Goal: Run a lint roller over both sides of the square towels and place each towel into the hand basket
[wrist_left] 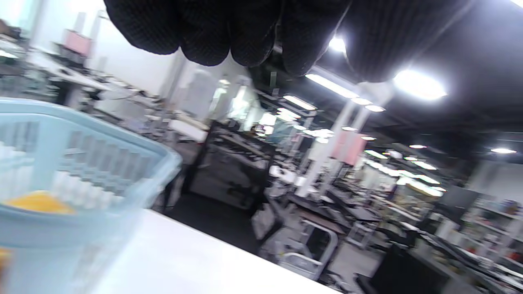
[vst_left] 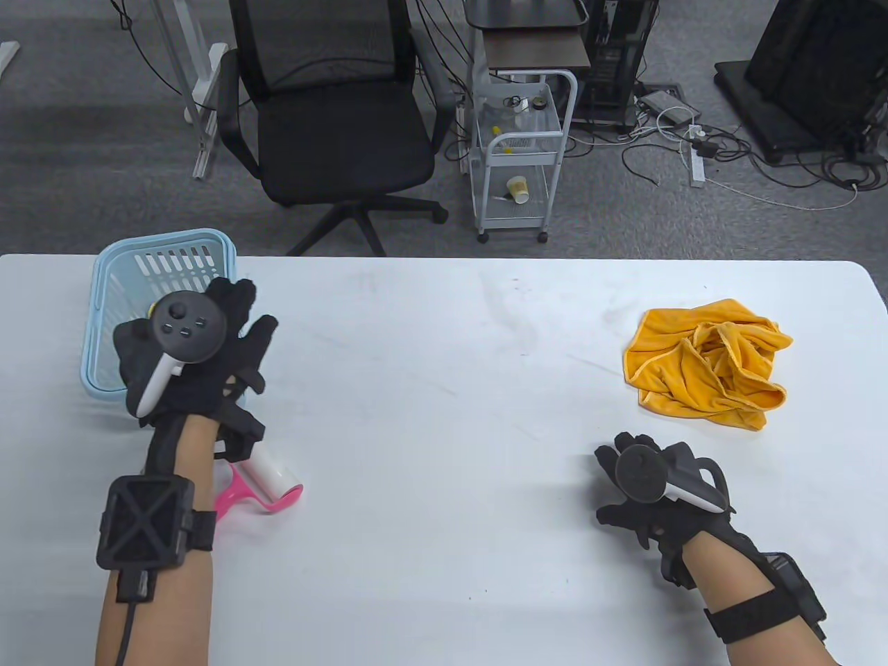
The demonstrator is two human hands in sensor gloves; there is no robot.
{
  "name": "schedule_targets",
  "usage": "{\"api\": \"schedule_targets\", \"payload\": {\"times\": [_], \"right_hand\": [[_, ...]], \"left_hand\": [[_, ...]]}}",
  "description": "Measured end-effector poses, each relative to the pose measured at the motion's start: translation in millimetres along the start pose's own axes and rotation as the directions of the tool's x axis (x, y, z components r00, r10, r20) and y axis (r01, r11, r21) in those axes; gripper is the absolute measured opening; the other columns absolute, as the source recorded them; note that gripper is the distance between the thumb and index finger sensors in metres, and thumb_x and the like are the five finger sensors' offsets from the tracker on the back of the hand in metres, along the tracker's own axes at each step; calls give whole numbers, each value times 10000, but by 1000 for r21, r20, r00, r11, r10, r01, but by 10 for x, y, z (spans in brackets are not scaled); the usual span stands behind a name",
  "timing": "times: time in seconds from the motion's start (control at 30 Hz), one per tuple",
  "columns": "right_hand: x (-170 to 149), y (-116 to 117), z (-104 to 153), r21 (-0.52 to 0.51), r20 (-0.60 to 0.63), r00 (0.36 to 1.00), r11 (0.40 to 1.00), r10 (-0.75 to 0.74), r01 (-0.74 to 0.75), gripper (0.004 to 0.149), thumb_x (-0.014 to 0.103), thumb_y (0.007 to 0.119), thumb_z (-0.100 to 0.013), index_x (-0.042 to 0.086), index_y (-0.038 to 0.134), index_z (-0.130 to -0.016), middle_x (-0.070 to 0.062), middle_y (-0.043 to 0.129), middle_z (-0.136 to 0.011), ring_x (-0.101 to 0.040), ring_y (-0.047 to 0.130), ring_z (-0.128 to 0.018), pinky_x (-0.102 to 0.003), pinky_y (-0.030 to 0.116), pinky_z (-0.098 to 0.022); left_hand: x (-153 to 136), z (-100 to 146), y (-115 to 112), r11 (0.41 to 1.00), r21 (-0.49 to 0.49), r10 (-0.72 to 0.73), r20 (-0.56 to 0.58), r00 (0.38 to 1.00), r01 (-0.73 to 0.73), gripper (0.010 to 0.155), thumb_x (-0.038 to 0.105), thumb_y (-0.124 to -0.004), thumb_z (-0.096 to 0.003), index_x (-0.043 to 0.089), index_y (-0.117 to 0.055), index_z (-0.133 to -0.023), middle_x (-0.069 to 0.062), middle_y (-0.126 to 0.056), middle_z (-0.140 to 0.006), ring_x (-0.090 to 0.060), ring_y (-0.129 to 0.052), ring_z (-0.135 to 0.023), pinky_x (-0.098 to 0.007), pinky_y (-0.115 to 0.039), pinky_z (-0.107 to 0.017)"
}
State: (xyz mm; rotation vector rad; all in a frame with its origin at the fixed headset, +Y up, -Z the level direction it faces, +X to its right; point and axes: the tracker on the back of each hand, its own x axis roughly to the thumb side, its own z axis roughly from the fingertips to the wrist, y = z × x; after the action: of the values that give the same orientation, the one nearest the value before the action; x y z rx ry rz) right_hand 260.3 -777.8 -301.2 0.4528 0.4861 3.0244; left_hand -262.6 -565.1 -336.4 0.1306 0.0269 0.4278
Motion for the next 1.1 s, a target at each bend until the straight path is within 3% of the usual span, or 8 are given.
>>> {"api": "schedule_targets", "payload": {"times": [0.13,0.2,0.3,0.47,0.63,0.8,0.97,1.1], "right_hand": [[-5,45,-16,3,-7,1000,1000,0,0,910,560,884,-425,181,451,-1131,-211,362,-1161,-514,380,-1052,-711,466,-695],[-18,44,-16,-15,-20,1000,1000,-5,5,911,563,878,-427,185,441,-1131,-208,361,-1160,-510,378,-1053,-710,467,-697],[-72,-28,-20,-65,-53,998,998,-29,25,921,567,875,-425,191,419,-1132,-203,348,-1163,-506,366,-1057,-707,463,-701],[-279,-364,-55,-185,-165,985,983,-42,11,947,573,870,-424,199,367,-1134,-187,313,-1169,-495,327,-1066,-705,448,-710],[-660,-873,-132,-300,-342,936,953,-76,-32,956,574,845,-440,192,309,-1132,-183,286,-1170,-489,306,-1069,-702,439,-716],[-1229,-1209,-285,-307,-591,797,949,-128,-76,948,563,839,-452,191,285,-1126,-175,271,-1169,-485,296,-1070,-700,433,-719],[-1609,-1103,-416,-219,-730,674,973,-114,-74,924,557,836,-462,193,305,-1125,-175,277,-1169,-491,300,-1067,-699,435,-716],[-1746,-884,-504,-179,-775,624,982,-102,-61,860,533,821,-482,200,349,-1120,-171,307,-1166,-491,326,-1063,-695,451,-711]], "left_hand": [[514,297,-404,998,-69,21,135,991,-12,625,538,-760,-508,273,-640,-1061,-117,-550,-1193,-475,-609,-1078,-621,-584,-735],[691,495,-743,994,-107,0,185,983,20,635,544,-763,-503,269,-642,-1062,-119,-559,-1191,-480,-616,-1075,-623,-586,-734],[771,696,-1169,984,-155,-52,213,976,86,639,542,-767,-500,266,-641,-1063,-122,-560,-1191,-480,-619,-1073,-622,-587,-733],[667,838,-1591,964,-225,-96,209,973,143,648,543,-765,-497,257,-633,-1064,-128,-558,-1186,-483,-615,-1069,-621,-587,-728],[580,860,-1706,955,-235,-127,216,968,178,648,539,-768,-490,247,-641,-1055,-136,-564,-1177,-485,-621,-1059,-621,-591,-719],[490,865,-1698,962,-240,-82,214,973,134,648,536,-767,-488,241,-645,-1052,-140,-566,-1173,-490,-620,-1054,-623,-589,-715],[465,859,-1697,960,-250,-69,215,974,123,648,534,-764,-488,237,-644,-1051,-142,-564,-1172,-493,-615,-1053,-624,-585,-714],[463,847,-1707,959,-259,-55,223,973,114,650,535,-763,-489,237,-640,-1054,-140,-558,-1174,-492,-610,-1056,-623,-581,-717]]}}
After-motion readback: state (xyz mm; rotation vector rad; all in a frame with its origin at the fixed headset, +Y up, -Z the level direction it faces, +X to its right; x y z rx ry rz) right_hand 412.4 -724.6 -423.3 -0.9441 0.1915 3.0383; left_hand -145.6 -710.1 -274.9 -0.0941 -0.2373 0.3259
